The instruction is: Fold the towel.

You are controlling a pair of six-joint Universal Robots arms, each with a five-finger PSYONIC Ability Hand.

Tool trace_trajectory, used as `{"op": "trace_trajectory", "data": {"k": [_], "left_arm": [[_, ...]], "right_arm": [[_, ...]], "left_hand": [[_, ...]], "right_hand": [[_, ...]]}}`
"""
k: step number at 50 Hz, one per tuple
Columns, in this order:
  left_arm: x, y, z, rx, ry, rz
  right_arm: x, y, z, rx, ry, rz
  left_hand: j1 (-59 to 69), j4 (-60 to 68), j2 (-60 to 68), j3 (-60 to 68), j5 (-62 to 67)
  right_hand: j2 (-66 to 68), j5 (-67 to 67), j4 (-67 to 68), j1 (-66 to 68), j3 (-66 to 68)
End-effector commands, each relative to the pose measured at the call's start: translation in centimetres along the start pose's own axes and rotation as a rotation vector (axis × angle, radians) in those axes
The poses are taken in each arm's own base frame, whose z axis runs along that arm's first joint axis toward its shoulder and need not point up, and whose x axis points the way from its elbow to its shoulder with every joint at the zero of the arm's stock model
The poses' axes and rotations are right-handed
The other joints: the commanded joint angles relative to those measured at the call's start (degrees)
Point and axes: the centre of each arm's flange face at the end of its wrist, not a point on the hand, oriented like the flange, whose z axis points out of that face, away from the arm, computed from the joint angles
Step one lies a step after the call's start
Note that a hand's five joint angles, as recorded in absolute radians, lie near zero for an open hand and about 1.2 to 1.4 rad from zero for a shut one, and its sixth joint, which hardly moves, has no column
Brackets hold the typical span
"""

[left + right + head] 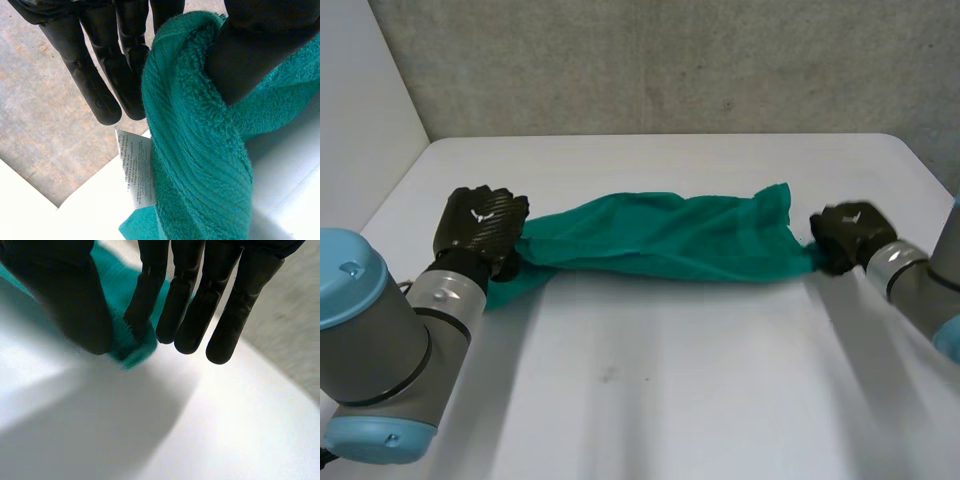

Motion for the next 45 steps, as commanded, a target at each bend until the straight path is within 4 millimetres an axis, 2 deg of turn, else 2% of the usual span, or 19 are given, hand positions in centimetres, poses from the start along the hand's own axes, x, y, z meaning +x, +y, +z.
{"op": "trace_trajectory", "data": {"k": [1,6,8,12,15,19,24,30,40,45], "left_arm": [[-0.1,0.0,0.1,-0.002,-0.004,0.000],[-0.1,0.1,0.1,-0.003,-0.004,0.000],[0.0,0.1,0.0,-0.004,-0.002,0.000],[0.1,0.1,0.0,-0.005,0.000,0.000],[0.1,0.2,0.0,-0.006,0.001,0.001],[0.0,0.3,0.0,-0.009,-0.002,0.001],[0.0,0.3,0.0,-0.011,-0.003,0.001],[0.0,0.5,0.1,-0.016,0.000,0.001],[0.1,0.6,0.1,-0.022,0.002,0.002],[0.2,0.9,-0.1,-0.030,0.007,0.003]], "right_arm": [[1.9,-4.2,-1.6,0.108,0.055,0.041],[1.6,-4.2,-2.0,0.092,0.034,0.057],[0.9,-3.7,-2.1,0.066,-0.007,0.070],[-0.5,-2.3,-2.3,0.008,-0.101,0.098],[-1.3,-0.5,-1.8,-0.049,-0.137,0.114],[-1.8,0.4,-1.6,-0.077,-0.158,0.124],[-1.5,0.8,-1.6,-0.084,-0.156,0.120],[-1.5,1.0,-1.6,-0.092,-0.156,0.097],[-1.7,1.3,-1.7,-0.106,-0.162,0.096],[-2.1,1.7,-2.6,-0.172,-0.202,0.102]], "left_hand": [[14.91,11.56,11.89,11.67,15.30],[14.91,11.56,11.89,11.67,15.30],[14.91,11.56,11.89,11.67,15.30],[14.91,11.56,11.89,11.67,15.30],[14.91,11.56,11.89,11.67,15.30],[14.91,11.56,11.89,11.67,15.30],[14.91,11.56,11.89,11.67,15.30],[14.91,11.56,11.89,11.67,15.30],[14.91,11.56,11.89,11.67,15.30],[14.91,11.56,11.89,11.67,15.30]], "right_hand": [[12.55,25.82,11.96,22.87,12.47],[12.55,25.82,11.96,22.87,12.47],[12.55,25.82,11.96,22.87,12.47],[-7.36,5.91,-7.96,2.96,-7.44],[-20.16,-6.89,-20.75,-9.84,-20.24],[-24.03,-10.76,-24.62,-13.70,-24.11],[-25.74,-12.47,-26.33,-15.42,-25.82],[-34.97,-21.71,-35.57,-24.65,-35.05],[-34.99,-21.72,-35.59,-24.67,-35.07],[-35.16,-21.89,-35.75,-24.84,-35.24]]}}
